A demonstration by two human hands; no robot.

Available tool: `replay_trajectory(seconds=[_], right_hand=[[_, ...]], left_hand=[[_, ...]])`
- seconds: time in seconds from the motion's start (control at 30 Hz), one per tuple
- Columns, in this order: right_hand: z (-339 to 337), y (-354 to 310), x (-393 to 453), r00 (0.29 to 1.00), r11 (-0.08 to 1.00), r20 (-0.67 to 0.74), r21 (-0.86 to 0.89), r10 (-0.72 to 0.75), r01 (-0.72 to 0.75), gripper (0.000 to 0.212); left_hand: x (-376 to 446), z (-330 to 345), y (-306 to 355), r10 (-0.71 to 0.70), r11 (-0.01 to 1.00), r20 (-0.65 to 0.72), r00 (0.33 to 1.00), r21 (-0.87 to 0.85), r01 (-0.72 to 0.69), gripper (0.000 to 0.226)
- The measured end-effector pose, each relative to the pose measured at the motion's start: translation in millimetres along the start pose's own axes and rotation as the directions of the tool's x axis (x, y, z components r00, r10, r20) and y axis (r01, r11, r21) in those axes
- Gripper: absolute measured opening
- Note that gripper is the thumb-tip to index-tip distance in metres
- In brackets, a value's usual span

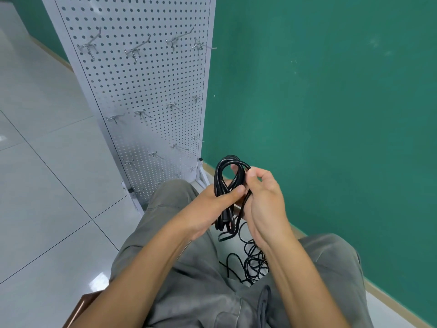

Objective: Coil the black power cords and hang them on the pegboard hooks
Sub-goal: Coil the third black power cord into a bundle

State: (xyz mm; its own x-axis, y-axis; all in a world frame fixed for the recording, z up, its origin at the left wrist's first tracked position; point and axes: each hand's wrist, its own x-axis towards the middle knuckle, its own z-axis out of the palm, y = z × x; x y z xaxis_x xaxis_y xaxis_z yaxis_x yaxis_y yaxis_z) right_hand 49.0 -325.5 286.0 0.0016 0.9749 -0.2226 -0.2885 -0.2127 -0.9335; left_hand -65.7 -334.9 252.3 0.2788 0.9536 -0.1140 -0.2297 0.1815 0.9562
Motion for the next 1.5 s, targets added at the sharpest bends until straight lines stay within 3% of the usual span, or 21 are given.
replay_trajectory(seconds=[0.13, 0.27, 0.37, 0.53, 0.77, 0.9, 1.03, 1.2, 1.27, 1.4, 1.5], right_hand=[[-11, -7, 8, 0.994, 0.981, 0.071, -0.182, 0.083, -0.069, 0.014], [-22, -16, 17, 0.976, 0.930, 0.181, -0.365, 0.118, -0.045, 0.023], [-29, -21, 23, 0.952, 0.948, 0.255, -0.306, 0.171, -0.088, 0.031], [-29, -20, 34, 0.912, 0.968, 0.365, -0.223, 0.189, -0.112, 0.035], [-25, 15, 27, 0.844, 0.948, 0.460, -0.274, 0.275, -0.159, 0.071], [-31, 41, 23, 0.777, 0.828, 0.464, -0.545, 0.427, -0.130, 0.098], [-37, 50, 19, 0.799, 0.685, 0.392, -0.728, 0.456, -0.033, 0.085], [-46, 60, 19, 0.883, 0.728, 0.385, -0.681, 0.267, 0.077, 0.022], [-47, 60, 17, 0.908, 0.739, 0.387, -0.657, 0.159, 0.150, 0.007], [-42, 45, 9, 0.920, 0.731, 0.391, -0.634, 0.021, 0.253, 0.005], [-35, 28, 1, 0.902, 0.719, 0.431, -0.620, -0.021, 0.313, 0.010]], left_hand=[[-4, -2, 2, -0.039, 0.999, 0.066, 0.997, 0.028, 0.037, 0.021], [-3, -5, -1, -0.084, 0.996, 0.091, 0.992, 0.029, 0.082, 0.036], [-2, -7, -2, -0.093, 0.996, 0.135, 0.986, 0.011, 0.093, 0.044], [-3, -7, 1, -0.157, 0.967, 0.158, 0.975, -0.175, 0.184, 0.032], [-1, -11, 9, -0.067, 0.926, 0.006, 0.998, -0.371, 0.064, 0.031], [1, -26, 17, -0.013, 0.890, -0.167, 0.986, -0.451, -0.064, 0.033], [4, -44, 21, 0.030, 0.875, -0.353, 0.935, -0.444, -0.196, 0.036], [9, -64, 21, 0.006, 0.773, -0.621, 0.784, -0.495, -0.398, 0.037], [11, -70, 18, -0.007, 0.744, -0.687, 0.727, -0.489, -0.455, 0.038], [15, -73, 11, 0.002, 0.790, -0.773, 0.634, -0.388, -0.475, 0.035], [17, -69, 5, 0.021, 0.876, -0.810, 0.586, -0.268, -0.402, 0.036]])
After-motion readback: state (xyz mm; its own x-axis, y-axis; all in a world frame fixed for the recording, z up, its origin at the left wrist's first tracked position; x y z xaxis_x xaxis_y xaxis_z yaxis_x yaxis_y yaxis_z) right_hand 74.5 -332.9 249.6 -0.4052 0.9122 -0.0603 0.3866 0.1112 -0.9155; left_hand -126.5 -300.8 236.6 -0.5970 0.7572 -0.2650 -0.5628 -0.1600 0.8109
